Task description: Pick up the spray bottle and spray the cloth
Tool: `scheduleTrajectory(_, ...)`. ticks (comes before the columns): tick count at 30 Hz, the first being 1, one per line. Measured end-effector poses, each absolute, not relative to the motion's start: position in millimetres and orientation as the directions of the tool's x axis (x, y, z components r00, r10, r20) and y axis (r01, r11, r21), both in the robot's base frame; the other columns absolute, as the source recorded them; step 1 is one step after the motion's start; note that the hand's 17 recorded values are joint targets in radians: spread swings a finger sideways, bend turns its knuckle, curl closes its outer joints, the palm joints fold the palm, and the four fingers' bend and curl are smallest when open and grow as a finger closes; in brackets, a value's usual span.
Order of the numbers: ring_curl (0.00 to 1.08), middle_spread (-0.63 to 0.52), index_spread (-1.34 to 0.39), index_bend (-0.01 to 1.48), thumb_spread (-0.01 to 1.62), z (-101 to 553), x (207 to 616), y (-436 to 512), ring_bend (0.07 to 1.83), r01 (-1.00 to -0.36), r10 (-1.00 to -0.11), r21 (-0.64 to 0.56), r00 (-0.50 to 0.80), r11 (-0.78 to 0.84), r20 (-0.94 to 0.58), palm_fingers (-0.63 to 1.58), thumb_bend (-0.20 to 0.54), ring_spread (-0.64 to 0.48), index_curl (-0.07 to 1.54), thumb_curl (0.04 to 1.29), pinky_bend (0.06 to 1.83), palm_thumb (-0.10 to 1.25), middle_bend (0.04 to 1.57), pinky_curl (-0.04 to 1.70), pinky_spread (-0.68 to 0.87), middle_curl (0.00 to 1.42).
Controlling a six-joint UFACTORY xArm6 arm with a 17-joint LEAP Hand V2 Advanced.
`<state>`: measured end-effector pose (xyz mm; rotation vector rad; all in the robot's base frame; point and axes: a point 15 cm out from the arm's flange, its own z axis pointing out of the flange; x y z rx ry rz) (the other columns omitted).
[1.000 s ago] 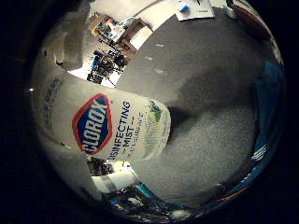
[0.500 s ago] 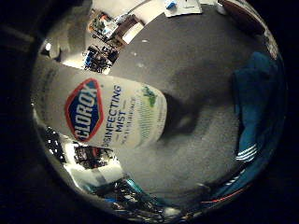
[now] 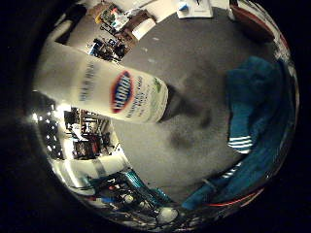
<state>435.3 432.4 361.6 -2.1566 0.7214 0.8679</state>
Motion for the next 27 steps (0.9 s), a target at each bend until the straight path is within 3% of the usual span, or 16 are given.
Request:
scheduleTrajectory(5,0.22,0.11,-0.35,0.16,1.08,366,405,411,0.30,-0.639,-0.232,-0.318,0.626,-0.701,-0.745,0.03,-0.030,0.18,0.31,0.32,0.33,0.53,0.20,0.37,0.44,0.31)
scheduleTrajectory(10,0.22,0.11,-0.32,0.16,1.08,370,412,361,0.27,-0.659,-0.364,-0.226,0.631,-0.718,-0.685,0.03,-0.024,0.20,0.30,0.30,0.32,0.50,0.20,0.35,0.45,0.32)
scheduleTrajectory(16,0.22,0.11,-0.30,0.17,1.09,365,398,287,0.20,-0.650,-0.525,-0.032,0.640,-0.759,-0.561,0.02,-0.021,0.21,0.29,0.29,0.26,0.49,0.21,0.33,0.44,0.33)
scheduleTrajectory(22,0.20,0.11,-0.28,0.18,1.13,380,413,207,0.18,-0.714,-0.690,0.057,0.650,-0.698,-0.319,0.00,-0.018,0.22,0.30,0.30,0.23,0.53,0.23,0.32,0.43,0.34)
scheduleTrajectory(27,0.18,0.13,-0.28,0.19,1.15,400,413,139,0.17,-0.806,-0.814,0.125,0.559,-0.578,-0.161,0.00,-0.013,0.24,0.32,0.32,0.19,0.61,0.24,0.32,0.42,0.34)
